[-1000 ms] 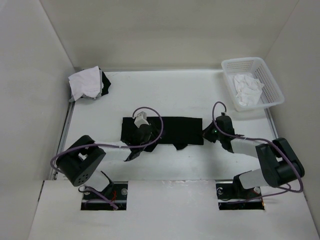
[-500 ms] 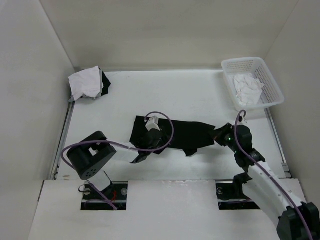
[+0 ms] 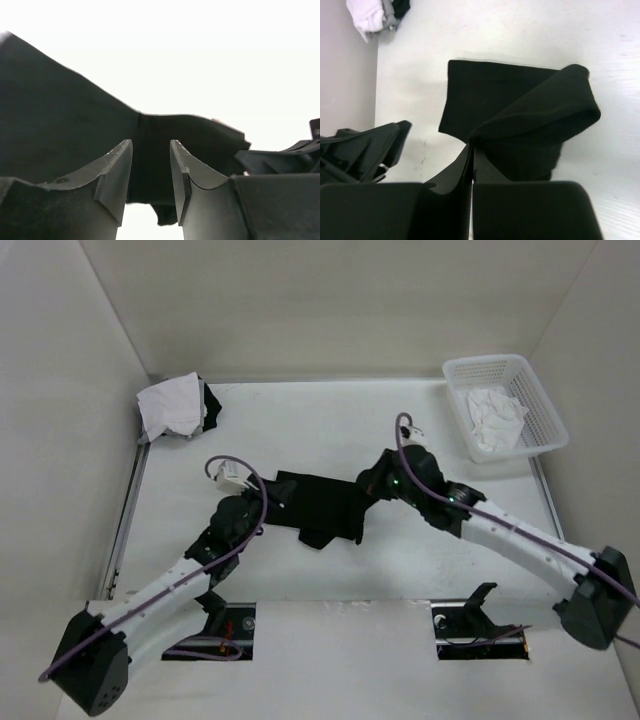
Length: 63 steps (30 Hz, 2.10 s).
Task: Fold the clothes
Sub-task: Fold the tank top
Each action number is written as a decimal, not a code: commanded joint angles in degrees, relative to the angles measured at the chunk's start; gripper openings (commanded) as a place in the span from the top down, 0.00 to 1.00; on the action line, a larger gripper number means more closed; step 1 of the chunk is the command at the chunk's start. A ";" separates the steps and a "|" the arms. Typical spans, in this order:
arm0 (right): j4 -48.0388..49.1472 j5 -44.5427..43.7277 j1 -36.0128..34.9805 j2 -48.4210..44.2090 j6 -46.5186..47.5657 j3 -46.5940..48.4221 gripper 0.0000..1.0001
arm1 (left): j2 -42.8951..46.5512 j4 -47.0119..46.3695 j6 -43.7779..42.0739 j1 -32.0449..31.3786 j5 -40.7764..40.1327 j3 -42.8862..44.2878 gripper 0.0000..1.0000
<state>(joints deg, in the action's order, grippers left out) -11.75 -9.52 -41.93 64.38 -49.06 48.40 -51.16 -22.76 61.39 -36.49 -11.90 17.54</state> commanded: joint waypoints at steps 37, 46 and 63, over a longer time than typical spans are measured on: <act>7.79 1.61 -8.74 34.15 6.17 19.99 1.00 | -1.01 8.55 -2.50 10.79 3.64 1.17 0.63; 14.83 4.77 -1.80 42.31 5.47 19.10 0.94 | -16.78 0.52 -0.31 14.55 5.13 -0.74 0.62; 19.48 2.15 -3.89 29.07 9.15 12.08 0.47 | 17.25 30.33 -0.39 17.03 4.59 -7.17 0.42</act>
<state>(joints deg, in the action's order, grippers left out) 2.48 -4.89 -43.55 100.86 -42.74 61.95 -30.33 1.02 61.32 -18.68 -9.19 9.80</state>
